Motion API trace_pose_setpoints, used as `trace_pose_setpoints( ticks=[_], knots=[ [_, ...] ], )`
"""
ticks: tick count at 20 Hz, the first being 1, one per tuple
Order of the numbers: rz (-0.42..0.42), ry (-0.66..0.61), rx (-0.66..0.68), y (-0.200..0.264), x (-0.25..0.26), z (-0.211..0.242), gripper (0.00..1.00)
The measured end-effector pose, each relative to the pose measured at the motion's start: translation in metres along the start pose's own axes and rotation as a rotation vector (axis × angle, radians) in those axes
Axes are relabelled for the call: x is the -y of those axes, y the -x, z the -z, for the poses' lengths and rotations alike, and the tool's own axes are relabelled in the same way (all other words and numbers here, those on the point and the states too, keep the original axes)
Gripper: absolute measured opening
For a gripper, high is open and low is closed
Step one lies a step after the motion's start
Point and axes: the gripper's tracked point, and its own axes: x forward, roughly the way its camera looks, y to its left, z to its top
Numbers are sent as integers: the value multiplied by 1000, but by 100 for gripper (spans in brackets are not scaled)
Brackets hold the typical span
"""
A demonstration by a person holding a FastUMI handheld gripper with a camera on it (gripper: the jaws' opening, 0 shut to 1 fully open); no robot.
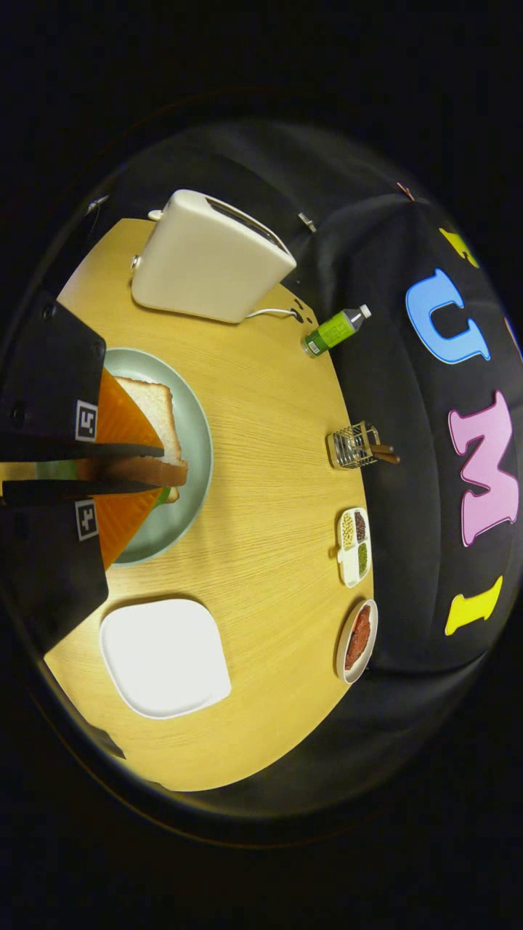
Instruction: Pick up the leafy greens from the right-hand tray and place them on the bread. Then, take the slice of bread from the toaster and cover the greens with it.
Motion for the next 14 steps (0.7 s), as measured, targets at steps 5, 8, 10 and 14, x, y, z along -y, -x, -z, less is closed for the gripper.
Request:
trace_pose_setpoints(
  ticks=[5,8,10,14],
  knots=[
    [78,99,-9,-2,17,5,40],
    [118,156,-17,-1,27,11,59],
    [129,174,0,1,31,7,72],
    [145,192,76,7,37,-13,100]
  ],
)
